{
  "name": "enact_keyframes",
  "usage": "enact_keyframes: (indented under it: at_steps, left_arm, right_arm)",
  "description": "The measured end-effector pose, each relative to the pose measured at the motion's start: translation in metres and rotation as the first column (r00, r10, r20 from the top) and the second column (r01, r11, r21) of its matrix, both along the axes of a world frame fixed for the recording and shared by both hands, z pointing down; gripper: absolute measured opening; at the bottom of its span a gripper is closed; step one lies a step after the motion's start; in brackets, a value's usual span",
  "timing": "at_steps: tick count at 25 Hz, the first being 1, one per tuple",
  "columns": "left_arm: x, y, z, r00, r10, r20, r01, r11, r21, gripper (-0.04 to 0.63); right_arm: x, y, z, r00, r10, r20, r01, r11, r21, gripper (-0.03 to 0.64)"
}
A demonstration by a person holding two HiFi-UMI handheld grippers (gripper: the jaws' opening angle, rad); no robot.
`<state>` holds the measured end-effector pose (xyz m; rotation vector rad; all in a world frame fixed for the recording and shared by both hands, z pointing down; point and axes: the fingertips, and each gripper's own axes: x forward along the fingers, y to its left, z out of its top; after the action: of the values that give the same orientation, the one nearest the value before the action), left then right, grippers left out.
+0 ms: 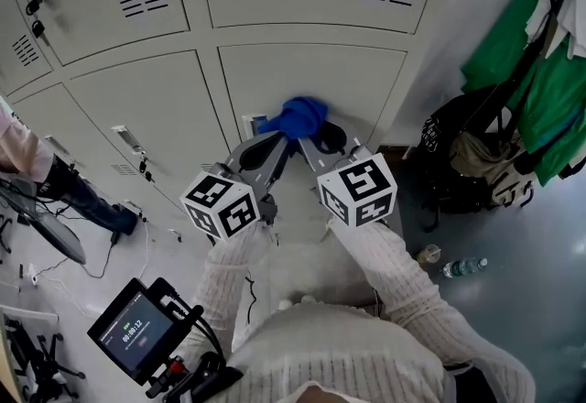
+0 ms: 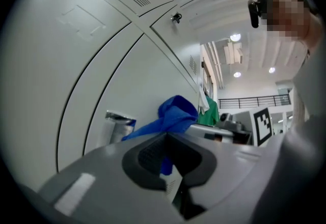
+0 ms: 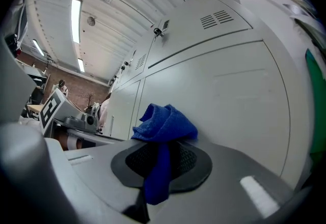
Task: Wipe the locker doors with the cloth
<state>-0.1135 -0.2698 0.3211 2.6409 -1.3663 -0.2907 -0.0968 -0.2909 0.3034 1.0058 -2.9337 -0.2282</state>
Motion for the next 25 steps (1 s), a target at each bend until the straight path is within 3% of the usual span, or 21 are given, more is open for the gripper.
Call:
enact_keyframes:
  at_steps: [4,8,10,18,22,25]
  left_arm:
    - [0.000,0.000,0.026,1.000,-0.022,-0.006,0.021,0.998,-0.065,0.005]
    - [0.001,0.002,0.053,0.996,-0.073,0.058,0.079,0.991,-0.109,0.005]
    - [0.001,0.001,0.067,0.995,-0.084,0.055,0.091,0.985,-0.143,0.005]
    - [0.006,-0.001,0.133,0.999,-0.022,0.038,0.033,0.952,-0.304,0.005]
    - [0.004,-0.005,0.160,1.000,-0.024,-0.005,0.021,0.930,-0.366,0.005]
    - [0.004,-0.005,0.179,1.000,-0.018,0.012,0.021,0.911,-0.413,0.005]
  right_arm:
    - [-0.001,-0.001,0.027,1.000,0.001,-0.024,-0.002,0.998,-0.058,0.044]
    - [-0.002,-0.001,0.055,0.999,-0.002,-0.048,-0.004,0.993,-0.116,0.044]
    - [-0.002,-0.002,0.070,0.998,-0.001,-0.060,-0.007,0.989,-0.147,0.044]
    - [0.003,-0.005,0.138,0.992,-0.002,-0.125,-0.035,0.956,-0.293,0.044]
    - [0.001,-0.005,0.162,0.988,-0.018,-0.155,-0.035,0.942,-0.335,0.044]
    - [0.001,-0.006,0.182,0.985,-0.024,-0.171,-0.043,0.925,-0.378,0.044]
